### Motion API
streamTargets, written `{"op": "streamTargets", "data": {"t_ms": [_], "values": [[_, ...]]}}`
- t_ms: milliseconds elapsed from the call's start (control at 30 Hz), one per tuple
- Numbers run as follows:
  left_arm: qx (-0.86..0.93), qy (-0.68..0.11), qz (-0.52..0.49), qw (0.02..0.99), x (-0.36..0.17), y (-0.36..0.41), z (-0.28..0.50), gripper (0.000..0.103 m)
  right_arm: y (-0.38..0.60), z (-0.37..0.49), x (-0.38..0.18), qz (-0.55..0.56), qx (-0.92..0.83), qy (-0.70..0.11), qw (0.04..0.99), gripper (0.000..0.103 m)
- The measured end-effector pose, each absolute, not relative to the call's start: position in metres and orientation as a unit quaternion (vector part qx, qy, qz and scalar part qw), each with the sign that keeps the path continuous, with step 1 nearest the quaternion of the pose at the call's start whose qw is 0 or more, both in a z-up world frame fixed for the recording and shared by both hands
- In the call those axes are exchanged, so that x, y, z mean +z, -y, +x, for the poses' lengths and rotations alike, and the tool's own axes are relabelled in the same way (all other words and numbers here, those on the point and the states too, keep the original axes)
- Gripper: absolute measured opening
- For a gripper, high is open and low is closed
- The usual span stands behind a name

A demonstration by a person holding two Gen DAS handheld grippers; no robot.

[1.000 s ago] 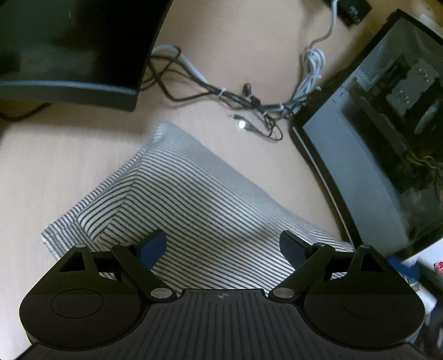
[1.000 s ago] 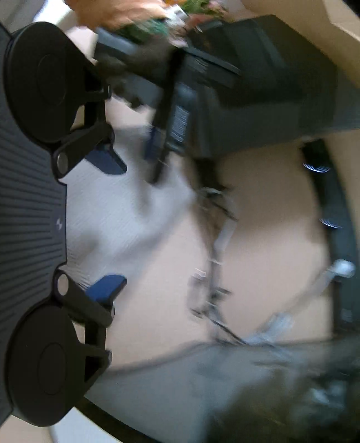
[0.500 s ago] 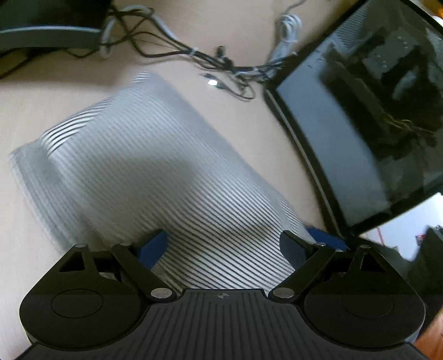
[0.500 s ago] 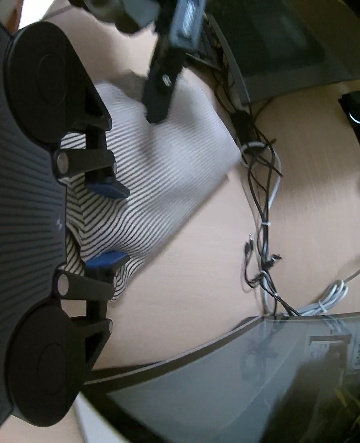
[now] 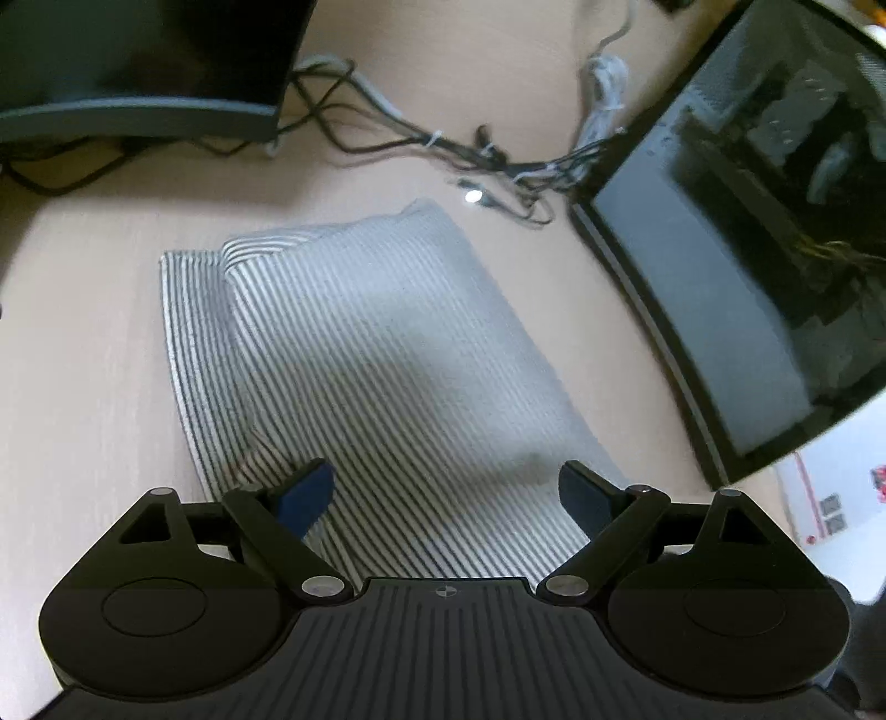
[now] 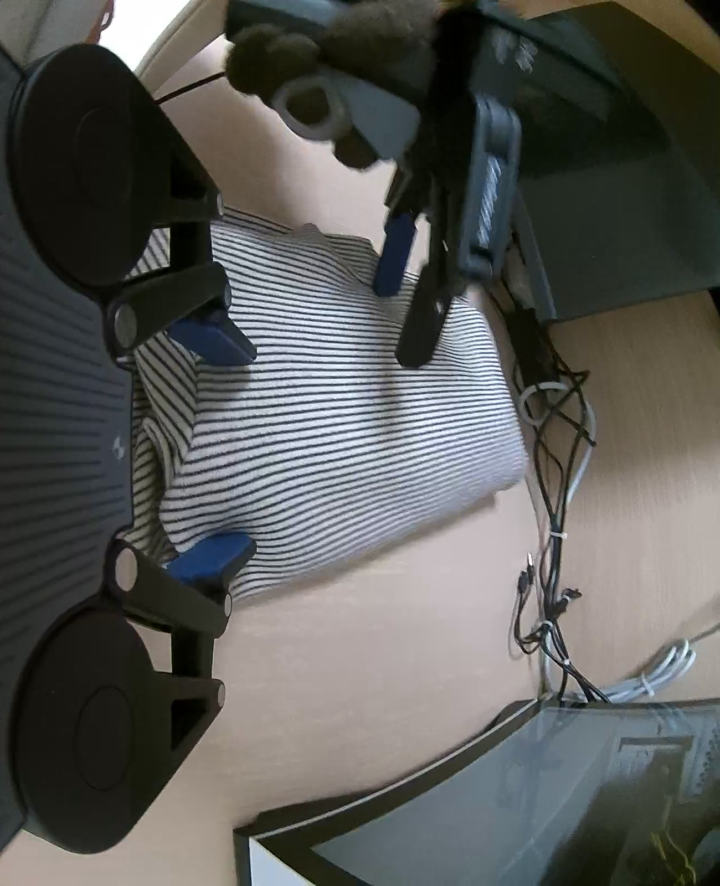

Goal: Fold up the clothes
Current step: 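Smooth the folded shirt flat with the right gripper while the left gripper presses it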

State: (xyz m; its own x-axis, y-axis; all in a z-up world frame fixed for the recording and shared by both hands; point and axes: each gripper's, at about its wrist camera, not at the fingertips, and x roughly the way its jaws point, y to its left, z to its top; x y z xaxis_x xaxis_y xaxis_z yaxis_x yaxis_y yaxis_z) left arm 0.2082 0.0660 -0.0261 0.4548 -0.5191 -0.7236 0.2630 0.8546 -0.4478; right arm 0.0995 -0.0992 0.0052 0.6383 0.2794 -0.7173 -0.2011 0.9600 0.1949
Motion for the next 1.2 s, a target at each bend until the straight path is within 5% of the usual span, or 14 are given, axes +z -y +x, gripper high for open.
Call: {"op": "streamTargets", "data": {"t_ms": [333,767,1100,1200], "values": [[-0.266,-0.475,-0.144,0.826,-0.032,-0.050,0.194,0.095,0.108,0.103,-0.003,0.039,0.114,-0.412,0.903,0.071],[-0.249,-0.487,-0.152,0.823,-0.048,-0.056,0.202,0.096,0.094,0.108,-0.014,0.045,0.137,-0.424,0.894,0.102],[-0.192,-0.475,-0.167,0.843,-0.030,-0.100,0.195,0.093,0.084,0.116,-0.003,0.042,0.145,-0.418,0.896,0.101],[-0.184,-0.466,-0.165,0.850,-0.023,-0.108,0.190,0.093,0.096,0.109,0.015,0.042,0.125,-0.385,0.913,0.088]]}}
